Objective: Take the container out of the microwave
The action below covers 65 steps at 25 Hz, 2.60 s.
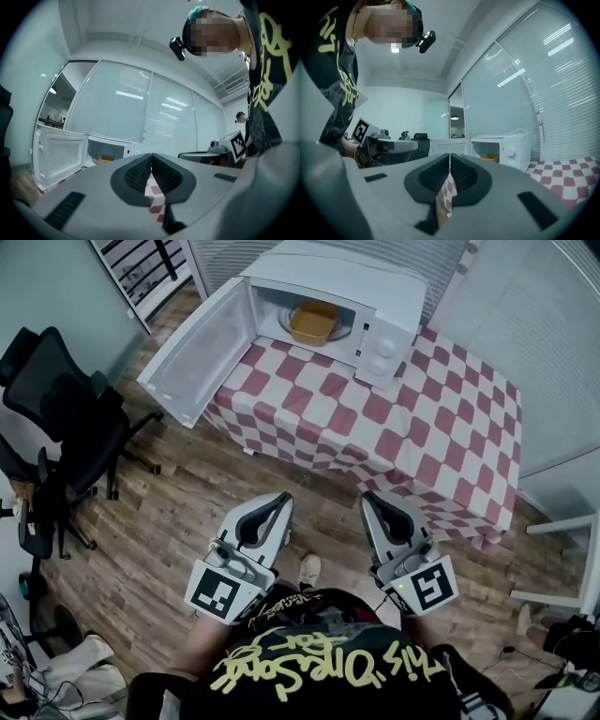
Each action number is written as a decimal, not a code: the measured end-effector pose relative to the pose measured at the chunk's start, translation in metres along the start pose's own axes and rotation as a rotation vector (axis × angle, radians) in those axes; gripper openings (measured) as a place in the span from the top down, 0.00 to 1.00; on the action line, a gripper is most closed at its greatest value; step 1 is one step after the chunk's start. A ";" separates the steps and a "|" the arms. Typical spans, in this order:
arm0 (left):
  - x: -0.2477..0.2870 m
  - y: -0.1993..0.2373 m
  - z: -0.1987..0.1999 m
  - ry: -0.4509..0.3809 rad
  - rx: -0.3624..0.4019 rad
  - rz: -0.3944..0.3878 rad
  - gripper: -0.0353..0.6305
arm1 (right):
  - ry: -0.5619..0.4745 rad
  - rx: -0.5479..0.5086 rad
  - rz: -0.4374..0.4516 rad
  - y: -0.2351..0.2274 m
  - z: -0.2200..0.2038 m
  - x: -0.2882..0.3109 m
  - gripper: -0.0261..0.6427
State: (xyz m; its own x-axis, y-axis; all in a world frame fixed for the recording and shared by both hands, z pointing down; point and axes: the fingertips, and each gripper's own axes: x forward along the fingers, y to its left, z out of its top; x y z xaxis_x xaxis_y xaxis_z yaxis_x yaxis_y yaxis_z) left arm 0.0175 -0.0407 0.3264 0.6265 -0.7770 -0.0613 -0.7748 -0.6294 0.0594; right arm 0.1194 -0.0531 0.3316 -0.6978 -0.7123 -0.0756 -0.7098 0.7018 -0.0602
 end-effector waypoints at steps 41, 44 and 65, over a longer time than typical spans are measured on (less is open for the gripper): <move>0.147 0.179 0.005 0.021 -0.011 -0.094 0.94 | 0.021 -0.040 -0.102 -0.100 0.001 0.183 0.94; 0.160 0.191 0.011 0.012 -0.008 -0.117 0.94 | 0.025 -0.039 -0.125 -0.108 -0.001 0.195 0.94; 0.203 0.240 -0.022 0.058 0.030 -0.163 0.94 | 0.038 -0.048 -0.259 -0.149 -0.032 0.236 0.94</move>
State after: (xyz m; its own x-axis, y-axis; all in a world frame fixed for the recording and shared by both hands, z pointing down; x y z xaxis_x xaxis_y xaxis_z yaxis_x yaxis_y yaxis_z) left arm -0.0392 -0.3501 0.3498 0.7468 -0.6649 -0.0104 -0.6646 -0.7468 0.0233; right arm 0.0577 -0.3259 0.3544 -0.4945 -0.8688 -0.0260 -0.8685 0.4950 -0.0253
